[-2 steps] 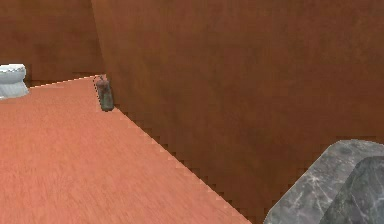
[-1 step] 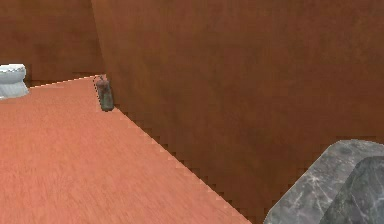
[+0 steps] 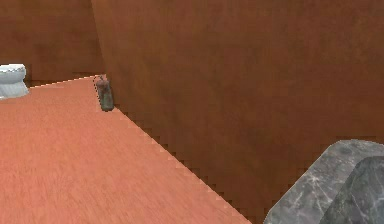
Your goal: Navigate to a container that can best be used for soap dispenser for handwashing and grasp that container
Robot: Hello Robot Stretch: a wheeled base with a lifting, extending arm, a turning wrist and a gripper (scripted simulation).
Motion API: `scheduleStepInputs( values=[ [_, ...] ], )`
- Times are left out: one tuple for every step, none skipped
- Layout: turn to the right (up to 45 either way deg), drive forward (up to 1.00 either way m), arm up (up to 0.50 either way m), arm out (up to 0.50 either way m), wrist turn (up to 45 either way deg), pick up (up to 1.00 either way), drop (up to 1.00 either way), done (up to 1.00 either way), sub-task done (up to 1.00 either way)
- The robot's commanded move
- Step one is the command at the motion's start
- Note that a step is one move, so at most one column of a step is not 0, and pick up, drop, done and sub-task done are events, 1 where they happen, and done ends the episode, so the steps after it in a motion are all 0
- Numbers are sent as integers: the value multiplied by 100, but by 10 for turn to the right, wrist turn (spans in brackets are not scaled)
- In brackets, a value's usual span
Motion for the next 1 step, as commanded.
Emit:
scheduleStepInputs(
  values=[
    [0, 0, 0, 0, 0, 0, 0, 100, 0]
  ],
)
